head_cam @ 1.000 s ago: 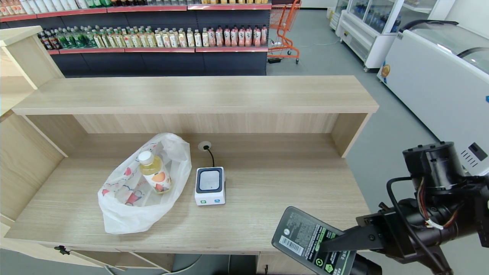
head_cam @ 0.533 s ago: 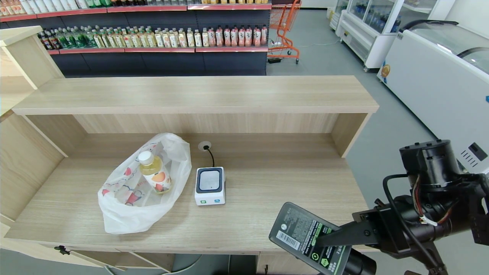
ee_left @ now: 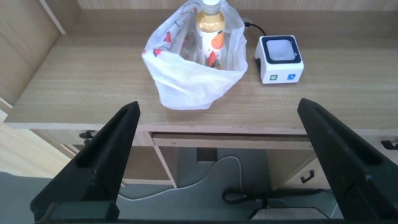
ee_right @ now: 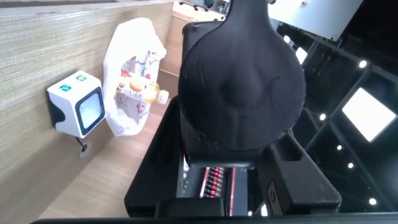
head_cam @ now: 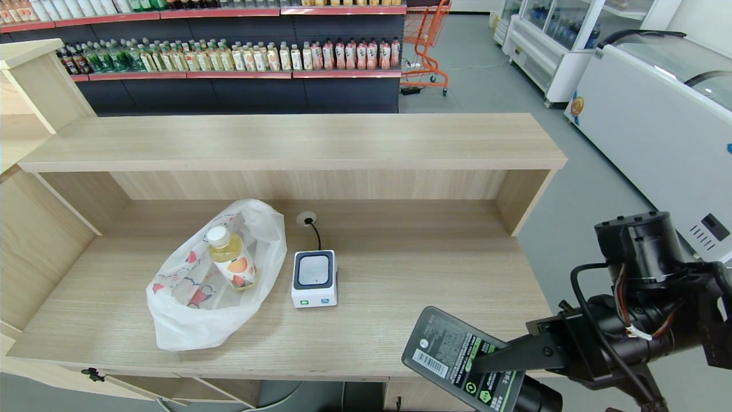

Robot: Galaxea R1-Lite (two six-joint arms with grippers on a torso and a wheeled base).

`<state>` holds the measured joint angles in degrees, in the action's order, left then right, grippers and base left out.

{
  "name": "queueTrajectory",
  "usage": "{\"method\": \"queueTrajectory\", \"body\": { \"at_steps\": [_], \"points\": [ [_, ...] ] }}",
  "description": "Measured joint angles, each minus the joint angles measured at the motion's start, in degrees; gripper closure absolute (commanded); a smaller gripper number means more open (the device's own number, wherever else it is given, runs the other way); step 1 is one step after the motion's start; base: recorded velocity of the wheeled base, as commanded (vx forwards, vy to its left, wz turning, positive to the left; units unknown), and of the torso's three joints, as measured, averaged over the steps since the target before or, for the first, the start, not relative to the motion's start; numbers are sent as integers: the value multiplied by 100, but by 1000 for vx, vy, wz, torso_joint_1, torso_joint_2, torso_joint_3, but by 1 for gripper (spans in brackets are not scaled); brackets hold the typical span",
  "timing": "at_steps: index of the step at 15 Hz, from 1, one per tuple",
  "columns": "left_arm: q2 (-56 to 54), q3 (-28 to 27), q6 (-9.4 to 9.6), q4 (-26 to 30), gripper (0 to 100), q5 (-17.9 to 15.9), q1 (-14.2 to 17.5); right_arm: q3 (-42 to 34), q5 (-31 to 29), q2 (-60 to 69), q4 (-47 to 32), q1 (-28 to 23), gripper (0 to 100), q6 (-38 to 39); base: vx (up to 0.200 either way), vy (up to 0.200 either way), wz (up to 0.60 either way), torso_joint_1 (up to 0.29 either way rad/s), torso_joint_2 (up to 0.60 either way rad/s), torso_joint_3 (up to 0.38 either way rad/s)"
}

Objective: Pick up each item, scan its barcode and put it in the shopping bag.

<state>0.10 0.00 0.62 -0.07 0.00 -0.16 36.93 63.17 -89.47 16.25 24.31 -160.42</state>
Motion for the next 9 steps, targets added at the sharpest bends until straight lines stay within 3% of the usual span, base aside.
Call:
{"method": "queueTrajectory", "body": {
  "at_steps": [2,3,6,9],
  "points": [
    [0,0,0,0,0,0,0,50,-9,35,-29,0,100,144,0,0,0,0,0,0],
    [-2,0,0,0,0,0,0,133,-11,77,-24,-22,100,722,0,0,0,0,0,0],
    [0,0,-2,0,0,0,-2,235,-304,400,-27,-299,100,3561,0,0,0,0,0,0],
    [0,0,0,0,0,0,0,254,-540,984,-321,-1414,100,5477,0,0,0,0,0,0]
  ]
}}
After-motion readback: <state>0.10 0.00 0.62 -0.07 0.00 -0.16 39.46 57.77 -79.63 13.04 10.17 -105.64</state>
